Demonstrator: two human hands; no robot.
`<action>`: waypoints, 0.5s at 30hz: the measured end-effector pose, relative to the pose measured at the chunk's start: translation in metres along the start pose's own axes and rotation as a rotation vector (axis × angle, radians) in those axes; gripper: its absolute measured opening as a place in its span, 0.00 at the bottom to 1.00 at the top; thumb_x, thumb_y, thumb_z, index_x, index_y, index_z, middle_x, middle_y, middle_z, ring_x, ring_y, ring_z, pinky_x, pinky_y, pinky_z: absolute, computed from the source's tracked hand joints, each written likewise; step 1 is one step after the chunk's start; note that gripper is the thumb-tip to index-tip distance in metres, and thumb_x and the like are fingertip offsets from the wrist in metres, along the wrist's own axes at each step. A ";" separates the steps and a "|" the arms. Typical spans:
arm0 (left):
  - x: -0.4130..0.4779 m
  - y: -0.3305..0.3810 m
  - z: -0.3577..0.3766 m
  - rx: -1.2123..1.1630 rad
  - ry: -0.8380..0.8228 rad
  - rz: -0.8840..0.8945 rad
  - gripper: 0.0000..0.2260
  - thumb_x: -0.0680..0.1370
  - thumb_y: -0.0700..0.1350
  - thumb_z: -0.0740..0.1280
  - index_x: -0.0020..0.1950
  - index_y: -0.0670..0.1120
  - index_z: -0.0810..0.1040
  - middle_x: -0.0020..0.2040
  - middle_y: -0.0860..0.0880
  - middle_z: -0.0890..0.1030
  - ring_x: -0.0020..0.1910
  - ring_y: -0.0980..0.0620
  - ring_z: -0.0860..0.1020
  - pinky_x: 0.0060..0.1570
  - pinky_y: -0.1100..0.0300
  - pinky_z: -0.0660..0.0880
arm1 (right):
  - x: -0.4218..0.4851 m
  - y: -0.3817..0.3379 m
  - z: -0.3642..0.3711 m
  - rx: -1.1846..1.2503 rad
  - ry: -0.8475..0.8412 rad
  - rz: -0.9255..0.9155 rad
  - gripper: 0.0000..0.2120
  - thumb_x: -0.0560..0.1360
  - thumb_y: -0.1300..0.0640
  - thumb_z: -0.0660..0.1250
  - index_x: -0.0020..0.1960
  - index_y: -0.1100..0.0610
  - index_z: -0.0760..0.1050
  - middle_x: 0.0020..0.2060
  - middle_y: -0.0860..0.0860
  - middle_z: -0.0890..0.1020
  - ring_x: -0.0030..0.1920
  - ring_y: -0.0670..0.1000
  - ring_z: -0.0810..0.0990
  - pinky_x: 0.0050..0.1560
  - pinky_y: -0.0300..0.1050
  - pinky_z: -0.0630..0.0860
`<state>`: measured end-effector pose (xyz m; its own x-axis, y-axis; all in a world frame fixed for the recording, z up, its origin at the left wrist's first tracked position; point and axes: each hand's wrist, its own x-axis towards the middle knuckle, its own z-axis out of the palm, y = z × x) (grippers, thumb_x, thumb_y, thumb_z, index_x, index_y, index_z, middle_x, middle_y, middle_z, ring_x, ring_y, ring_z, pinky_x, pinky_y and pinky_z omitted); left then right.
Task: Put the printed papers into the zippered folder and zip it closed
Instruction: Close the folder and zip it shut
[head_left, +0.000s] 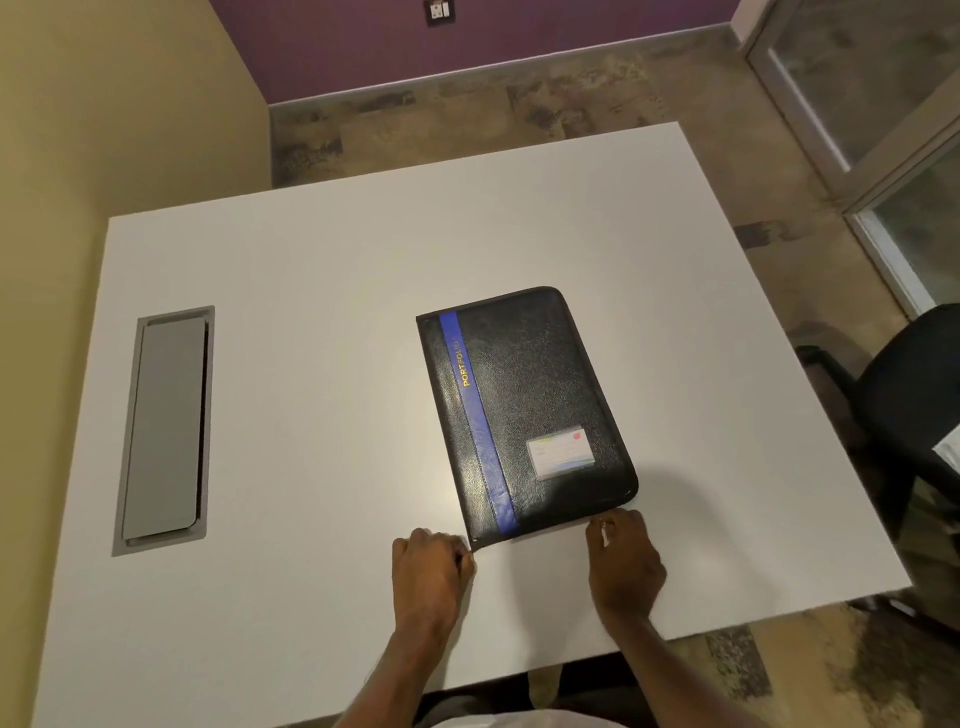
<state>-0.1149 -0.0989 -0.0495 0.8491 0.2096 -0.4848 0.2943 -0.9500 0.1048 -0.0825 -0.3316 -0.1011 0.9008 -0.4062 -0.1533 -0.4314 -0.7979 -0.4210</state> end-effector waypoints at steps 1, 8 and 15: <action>0.000 0.000 0.000 0.012 -0.003 0.003 0.11 0.79 0.51 0.61 0.43 0.51 0.82 0.42 0.52 0.85 0.50 0.51 0.76 0.53 0.55 0.67 | 0.008 0.006 -0.003 0.012 0.017 0.044 0.03 0.77 0.57 0.72 0.46 0.52 0.78 0.43 0.51 0.80 0.32 0.58 0.80 0.36 0.42 0.65; 0.001 0.000 0.009 -0.181 0.086 0.006 0.10 0.76 0.56 0.64 0.46 0.53 0.82 0.44 0.56 0.83 0.49 0.50 0.79 0.51 0.54 0.69 | 0.054 0.027 -0.024 0.106 -0.041 0.028 0.02 0.80 0.59 0.69 0.49 0.53 0.78 0.50 0.51 0.79 0.38 0.54 0.79 0.41 0.44 0.70; 0.033 0.055 0.004 -0.148 0.089 0.179 0.55 0.65 0.76 0.68 0.85 0.58 0.48 0.86 0.45 0.42 0.84 0.38 0.41 0.77 0.31 0.53 | 0.079 0.037 -0.035 0.131 -0.204 -0.106 0.05 0.80 0.61 0.68 0.50 0.52 0.77 0.51 0.48 0.79 0.42 0.49 0.78 0.44 0.45 0.76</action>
<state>-0.0728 -0.1449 -0.0628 0.9270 0.0667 -0.3692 0.1909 -0.9310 0.3112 -0.0292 -0.4088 -0.0980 0.9376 -0.2142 -0.2738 -0.3359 -0.7613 -0.5547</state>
